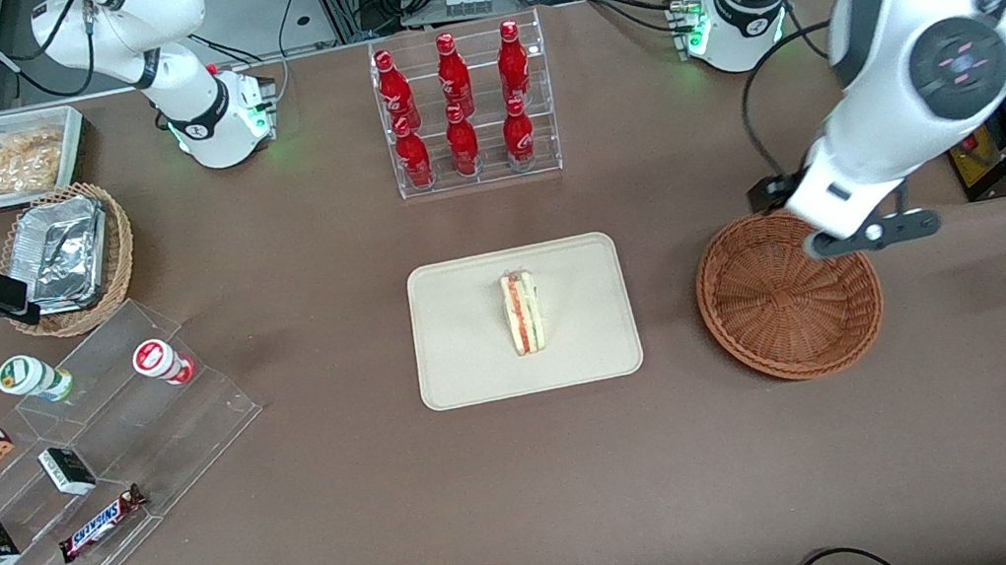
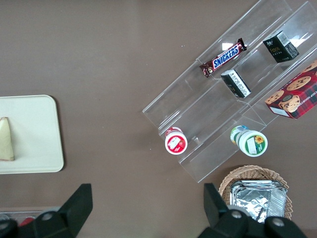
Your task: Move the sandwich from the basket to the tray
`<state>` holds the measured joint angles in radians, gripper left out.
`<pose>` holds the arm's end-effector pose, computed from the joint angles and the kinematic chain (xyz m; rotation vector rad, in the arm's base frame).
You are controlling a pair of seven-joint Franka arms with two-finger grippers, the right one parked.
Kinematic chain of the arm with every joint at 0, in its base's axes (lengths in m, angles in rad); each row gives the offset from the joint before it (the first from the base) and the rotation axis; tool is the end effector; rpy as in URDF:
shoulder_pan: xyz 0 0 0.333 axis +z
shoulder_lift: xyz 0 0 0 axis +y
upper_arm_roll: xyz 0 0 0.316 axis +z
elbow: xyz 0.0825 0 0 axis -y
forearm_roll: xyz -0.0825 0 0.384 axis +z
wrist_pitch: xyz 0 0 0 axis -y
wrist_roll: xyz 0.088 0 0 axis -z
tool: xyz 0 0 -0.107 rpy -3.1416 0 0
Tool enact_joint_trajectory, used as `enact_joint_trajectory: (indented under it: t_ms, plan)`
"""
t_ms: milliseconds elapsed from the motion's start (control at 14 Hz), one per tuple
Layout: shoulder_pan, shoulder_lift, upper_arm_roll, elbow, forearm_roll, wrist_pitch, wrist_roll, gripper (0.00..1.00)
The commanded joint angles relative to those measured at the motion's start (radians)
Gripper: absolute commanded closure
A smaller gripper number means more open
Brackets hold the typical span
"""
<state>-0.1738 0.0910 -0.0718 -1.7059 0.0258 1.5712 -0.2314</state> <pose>0.5494 -0.1335 0.5107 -3.0521 0.0268 0.3288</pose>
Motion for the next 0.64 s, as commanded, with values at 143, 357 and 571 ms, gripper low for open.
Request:
enact_joint_trajectory:
  t_ms: [143,357,571]
  plan:
    - [0.192,-0.123,-0.066,0.012,-0.009,-0.091,0.246,0.0]
    - [0.26,-0.137,-0.066,0.064,-0.001,-0.089,0.294,0.0]
    - [0.27,-0.137,-0.06,0.069,-0.006,-0.056,0.291,0.0]
